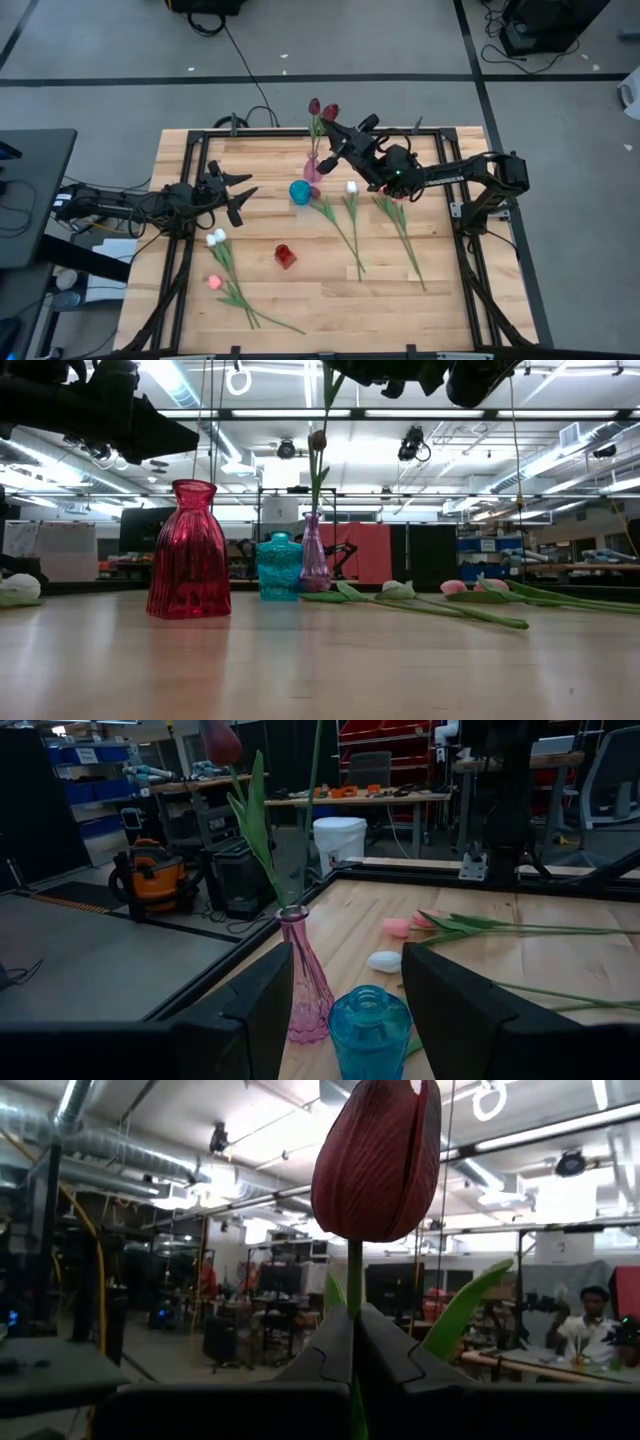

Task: Sort flowers into vase by color
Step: Put the red flower into the pink vase

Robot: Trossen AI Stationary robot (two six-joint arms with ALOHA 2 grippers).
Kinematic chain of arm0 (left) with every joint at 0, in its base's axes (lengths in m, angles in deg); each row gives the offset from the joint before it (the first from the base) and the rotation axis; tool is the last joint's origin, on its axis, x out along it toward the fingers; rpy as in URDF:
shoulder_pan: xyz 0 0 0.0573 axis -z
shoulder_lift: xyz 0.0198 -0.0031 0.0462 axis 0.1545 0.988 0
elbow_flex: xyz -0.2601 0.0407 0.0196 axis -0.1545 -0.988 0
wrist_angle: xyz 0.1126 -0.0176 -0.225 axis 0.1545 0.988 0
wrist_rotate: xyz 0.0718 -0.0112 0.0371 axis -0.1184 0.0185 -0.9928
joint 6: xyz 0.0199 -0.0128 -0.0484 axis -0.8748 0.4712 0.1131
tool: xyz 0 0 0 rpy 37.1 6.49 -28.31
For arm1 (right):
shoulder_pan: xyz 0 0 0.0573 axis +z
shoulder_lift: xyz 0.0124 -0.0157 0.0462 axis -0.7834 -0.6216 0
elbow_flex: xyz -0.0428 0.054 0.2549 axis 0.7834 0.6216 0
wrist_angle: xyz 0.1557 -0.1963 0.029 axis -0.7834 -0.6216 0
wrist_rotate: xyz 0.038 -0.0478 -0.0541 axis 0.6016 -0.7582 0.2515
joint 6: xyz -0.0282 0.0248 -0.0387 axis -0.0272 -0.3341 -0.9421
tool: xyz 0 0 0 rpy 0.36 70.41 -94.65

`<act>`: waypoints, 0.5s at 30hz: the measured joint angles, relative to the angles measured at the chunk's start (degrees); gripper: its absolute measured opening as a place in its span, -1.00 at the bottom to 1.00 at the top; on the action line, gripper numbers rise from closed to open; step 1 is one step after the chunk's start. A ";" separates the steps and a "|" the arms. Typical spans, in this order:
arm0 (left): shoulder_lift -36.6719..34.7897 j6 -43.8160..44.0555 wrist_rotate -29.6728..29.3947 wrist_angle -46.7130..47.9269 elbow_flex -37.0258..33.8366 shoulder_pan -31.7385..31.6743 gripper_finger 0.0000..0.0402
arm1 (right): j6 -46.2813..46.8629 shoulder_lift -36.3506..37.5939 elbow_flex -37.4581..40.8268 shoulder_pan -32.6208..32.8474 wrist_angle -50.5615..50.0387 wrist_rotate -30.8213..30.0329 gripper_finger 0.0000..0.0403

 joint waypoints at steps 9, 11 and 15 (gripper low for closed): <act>0.01 -0.01 0.00 -0.34 0.00 0.01 -0.04 | 9.38 -0.02 0.00 -1.63 -9.24 3.52 -0.95; -0.01 0.00 0.00 -0.66 0.00 -0.01 -0.04 | 13.01 -0.02 0.00 -2.43 -13.22 5.42 -0.94; 0.01 0.00 0.00 -0.65 0.00 0.01 -0.04 | 16.31 -0.11 0.02 -3.24 -18.51 6.18 -0.91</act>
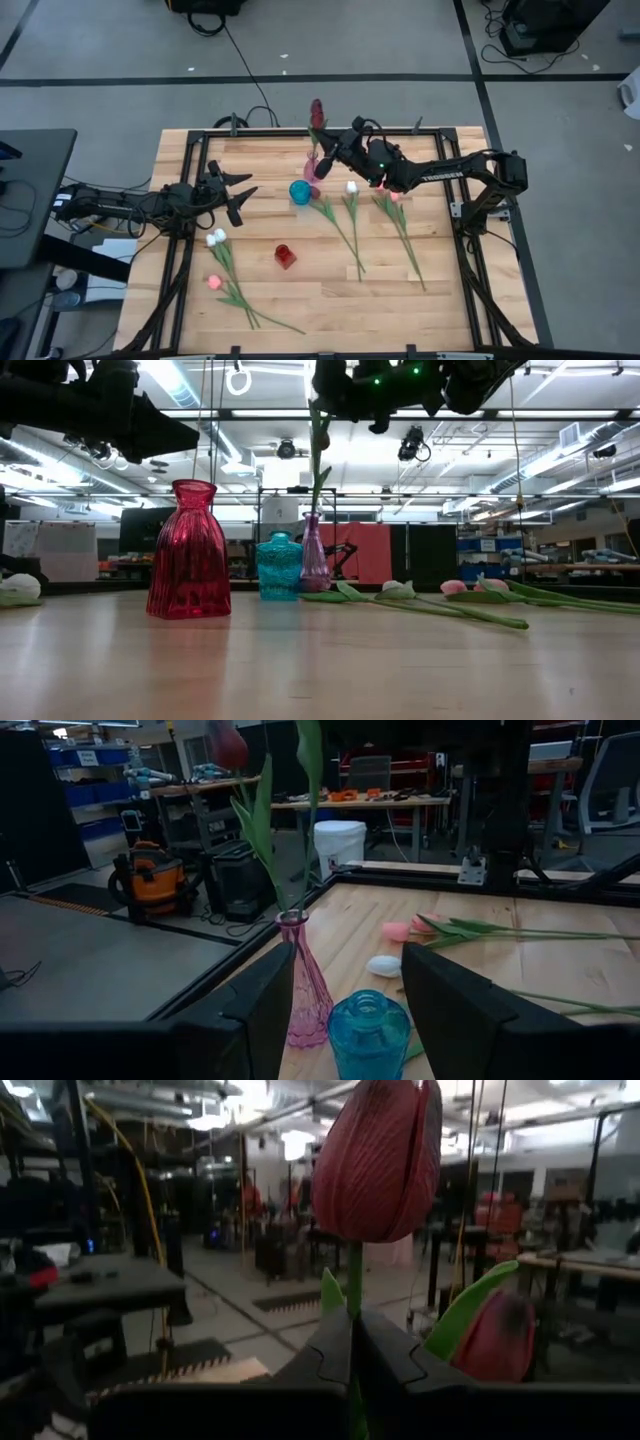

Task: Sort flowers into vase by color
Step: Put the red flower into the pink vase

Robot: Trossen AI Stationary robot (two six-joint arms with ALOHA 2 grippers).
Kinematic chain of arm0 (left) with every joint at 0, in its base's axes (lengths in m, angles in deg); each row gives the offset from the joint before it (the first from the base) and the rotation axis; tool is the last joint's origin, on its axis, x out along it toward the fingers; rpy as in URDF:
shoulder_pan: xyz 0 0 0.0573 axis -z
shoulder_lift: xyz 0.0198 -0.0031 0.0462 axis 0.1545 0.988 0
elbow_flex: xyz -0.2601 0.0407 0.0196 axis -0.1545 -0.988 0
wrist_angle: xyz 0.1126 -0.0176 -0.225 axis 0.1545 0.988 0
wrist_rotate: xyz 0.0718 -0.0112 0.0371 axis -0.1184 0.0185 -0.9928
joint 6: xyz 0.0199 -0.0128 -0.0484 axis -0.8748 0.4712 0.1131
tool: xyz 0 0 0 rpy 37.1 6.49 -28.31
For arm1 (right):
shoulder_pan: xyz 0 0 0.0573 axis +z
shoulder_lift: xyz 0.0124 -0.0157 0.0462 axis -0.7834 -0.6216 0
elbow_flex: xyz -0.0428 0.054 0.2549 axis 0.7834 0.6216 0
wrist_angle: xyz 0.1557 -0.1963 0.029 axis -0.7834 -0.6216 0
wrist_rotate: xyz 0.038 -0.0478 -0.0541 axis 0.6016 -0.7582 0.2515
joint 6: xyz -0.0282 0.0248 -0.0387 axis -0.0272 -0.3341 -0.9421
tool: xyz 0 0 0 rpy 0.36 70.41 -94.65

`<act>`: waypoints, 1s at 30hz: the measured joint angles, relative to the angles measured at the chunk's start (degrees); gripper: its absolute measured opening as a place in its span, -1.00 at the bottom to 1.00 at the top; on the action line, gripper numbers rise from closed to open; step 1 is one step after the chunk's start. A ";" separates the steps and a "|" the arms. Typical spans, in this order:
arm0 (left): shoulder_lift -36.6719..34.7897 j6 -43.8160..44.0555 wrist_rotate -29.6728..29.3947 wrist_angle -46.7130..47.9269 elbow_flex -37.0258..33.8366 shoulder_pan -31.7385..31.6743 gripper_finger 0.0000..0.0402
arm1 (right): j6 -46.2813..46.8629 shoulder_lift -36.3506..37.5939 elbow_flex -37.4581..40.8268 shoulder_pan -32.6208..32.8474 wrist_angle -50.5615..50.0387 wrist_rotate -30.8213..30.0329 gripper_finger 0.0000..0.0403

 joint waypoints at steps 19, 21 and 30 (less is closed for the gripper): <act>0.00 0.00 0.00 -0.09 0.00 0.00 -0.04 | 6.52 0.00 -0.02 -4.92 -13.31 8.89 -0.49; -0.02 0.00 0.00 0.03 0.00 -0.01 -0.04 | 7.38 0.00 -0.01 -5.30 -14.81 10.27 -0.36; -0.02 -0.28 0.00 0.15 0.00 0.00 -0.04 | 7.77 2.71 0.00 -5.23 -24.57 11.59 -0.07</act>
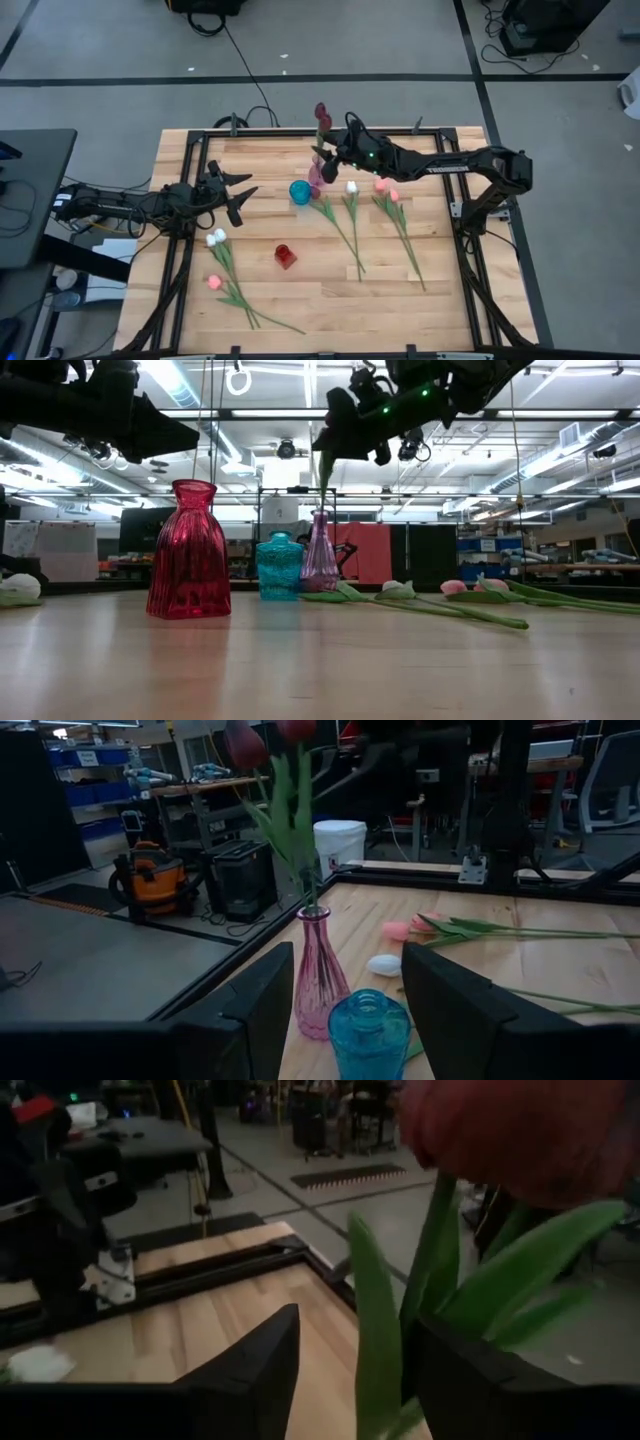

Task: Sort flowers into vase by color
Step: Put the red flower into the pink vase, then put the pink flower into the blue vase

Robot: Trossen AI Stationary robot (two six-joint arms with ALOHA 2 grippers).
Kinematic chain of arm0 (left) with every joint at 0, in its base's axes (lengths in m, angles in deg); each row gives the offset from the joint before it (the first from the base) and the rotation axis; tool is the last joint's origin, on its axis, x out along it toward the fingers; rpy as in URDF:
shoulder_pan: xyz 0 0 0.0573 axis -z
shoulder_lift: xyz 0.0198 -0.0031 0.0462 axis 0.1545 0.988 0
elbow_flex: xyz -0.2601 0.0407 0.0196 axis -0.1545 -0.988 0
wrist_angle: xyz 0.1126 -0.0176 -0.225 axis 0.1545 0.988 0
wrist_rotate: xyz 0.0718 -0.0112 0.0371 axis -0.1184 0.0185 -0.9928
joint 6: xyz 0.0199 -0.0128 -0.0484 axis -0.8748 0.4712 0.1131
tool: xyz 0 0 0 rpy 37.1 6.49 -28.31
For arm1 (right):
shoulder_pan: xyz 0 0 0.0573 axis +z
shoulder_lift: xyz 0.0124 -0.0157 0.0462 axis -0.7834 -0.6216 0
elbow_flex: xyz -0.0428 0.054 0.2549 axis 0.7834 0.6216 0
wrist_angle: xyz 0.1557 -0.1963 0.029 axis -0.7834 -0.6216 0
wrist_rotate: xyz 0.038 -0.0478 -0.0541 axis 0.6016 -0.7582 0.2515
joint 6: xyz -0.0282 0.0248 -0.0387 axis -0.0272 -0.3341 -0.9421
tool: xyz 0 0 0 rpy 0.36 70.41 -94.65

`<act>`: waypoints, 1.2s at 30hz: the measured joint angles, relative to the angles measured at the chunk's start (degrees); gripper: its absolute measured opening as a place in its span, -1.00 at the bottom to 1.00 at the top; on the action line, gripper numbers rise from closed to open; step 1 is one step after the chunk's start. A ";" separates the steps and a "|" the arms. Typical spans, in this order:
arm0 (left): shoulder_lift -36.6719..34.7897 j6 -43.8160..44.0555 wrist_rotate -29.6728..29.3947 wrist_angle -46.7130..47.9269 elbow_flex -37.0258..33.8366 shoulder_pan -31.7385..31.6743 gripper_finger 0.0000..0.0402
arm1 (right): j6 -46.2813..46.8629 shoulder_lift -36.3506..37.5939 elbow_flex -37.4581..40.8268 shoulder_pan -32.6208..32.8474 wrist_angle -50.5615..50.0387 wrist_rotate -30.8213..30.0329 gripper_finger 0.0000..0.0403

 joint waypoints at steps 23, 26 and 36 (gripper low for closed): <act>0.00 0.23 0.00 0.13 0.00 -0.01 -0.04 | 16.32 14.86 -0.02 1.43 -46.31 0.66 -0.06; 0.00 0.25 0.00 0.13 0.00 -0.01 -0.04 | 18.05 15.26 -0.02 1.40 -51.07 0.64 -0.06; 0.02 0.27 0.00 0.09 0.00 -0.01 -0.04 | 23.07 12.80 0.06 1.51 -58.82 1.83 -0.06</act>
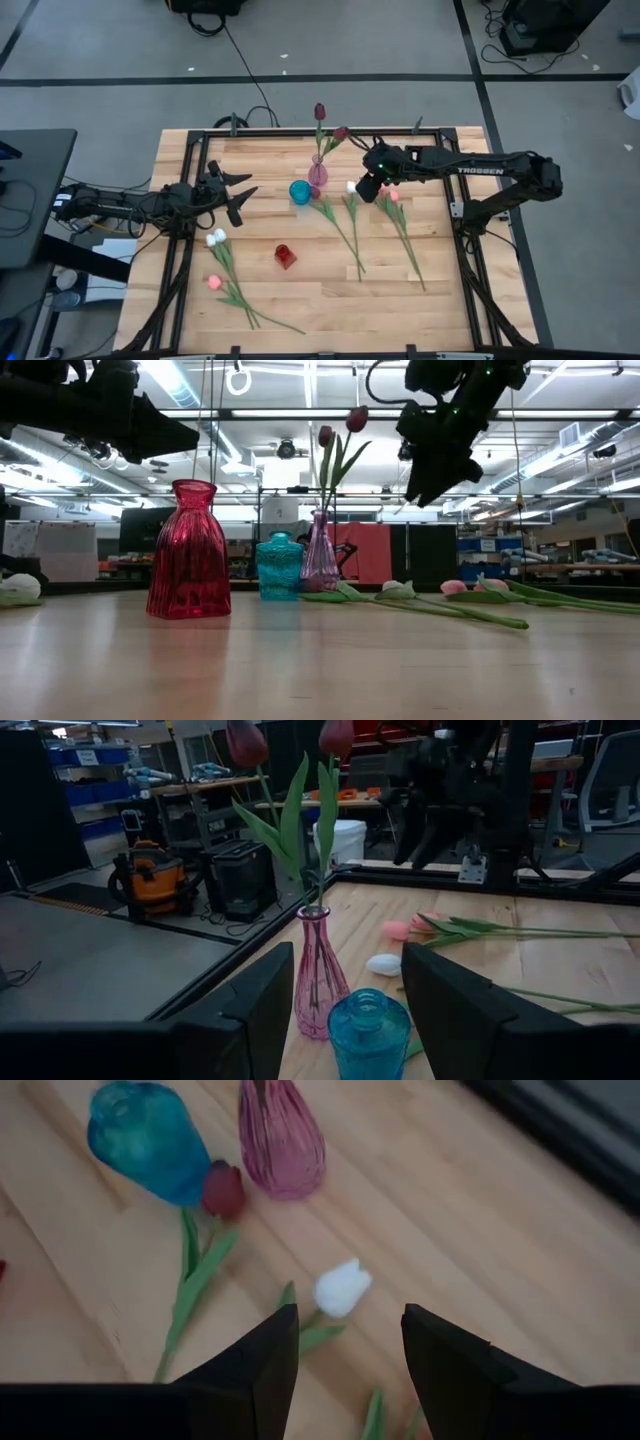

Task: Sort flowers into vase by color
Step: Put the pink flower into the blue vase

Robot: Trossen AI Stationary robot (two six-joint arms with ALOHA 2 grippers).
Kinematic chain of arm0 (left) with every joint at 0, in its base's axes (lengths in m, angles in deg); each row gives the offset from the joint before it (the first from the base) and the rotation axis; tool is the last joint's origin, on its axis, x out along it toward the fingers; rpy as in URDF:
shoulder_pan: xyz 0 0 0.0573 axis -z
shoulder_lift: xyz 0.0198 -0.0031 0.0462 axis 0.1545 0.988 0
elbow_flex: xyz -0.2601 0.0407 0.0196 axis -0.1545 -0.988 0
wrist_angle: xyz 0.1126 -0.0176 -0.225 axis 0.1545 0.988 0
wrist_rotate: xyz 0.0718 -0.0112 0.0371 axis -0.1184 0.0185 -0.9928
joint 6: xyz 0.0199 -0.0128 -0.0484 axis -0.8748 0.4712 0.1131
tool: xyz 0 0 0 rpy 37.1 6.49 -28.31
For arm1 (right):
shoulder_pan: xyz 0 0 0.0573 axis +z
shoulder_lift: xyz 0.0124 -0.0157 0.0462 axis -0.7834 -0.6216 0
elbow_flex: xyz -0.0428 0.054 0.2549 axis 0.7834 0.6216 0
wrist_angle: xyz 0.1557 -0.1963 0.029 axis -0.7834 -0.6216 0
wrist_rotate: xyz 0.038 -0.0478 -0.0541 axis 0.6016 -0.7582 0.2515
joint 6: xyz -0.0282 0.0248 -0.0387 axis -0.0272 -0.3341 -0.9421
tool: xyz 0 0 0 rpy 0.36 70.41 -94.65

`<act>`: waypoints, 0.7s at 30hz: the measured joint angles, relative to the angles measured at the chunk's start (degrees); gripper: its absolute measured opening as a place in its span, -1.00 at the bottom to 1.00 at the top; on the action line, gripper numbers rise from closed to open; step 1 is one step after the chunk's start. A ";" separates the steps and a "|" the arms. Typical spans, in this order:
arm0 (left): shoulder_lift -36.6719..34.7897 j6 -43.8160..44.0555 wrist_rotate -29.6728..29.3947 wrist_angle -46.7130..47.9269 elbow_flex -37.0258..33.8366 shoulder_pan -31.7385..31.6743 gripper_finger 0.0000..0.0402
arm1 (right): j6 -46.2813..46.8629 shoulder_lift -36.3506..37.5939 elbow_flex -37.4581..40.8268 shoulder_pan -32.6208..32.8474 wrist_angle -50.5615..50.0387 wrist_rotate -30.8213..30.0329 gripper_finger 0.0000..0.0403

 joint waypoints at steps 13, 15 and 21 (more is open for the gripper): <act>0.00 0.01 0.00 -0.09 0.00 -0.01 -0.04 | 16.61 -2.14 9.60 0.26 -14.83 8.91 -0.16; -0.01 0.01 0.01 -0.07 0.00 -0.01 -0.04 | 19.09 -2.39 11.48 0.44 -17.03 11.16 -0.18; 0.00 0.01 -0.13 -0.10 0.00 0.01 -0.04 | 23.48 -2.41 13.40 3.14 -21.21 16.64 -0.20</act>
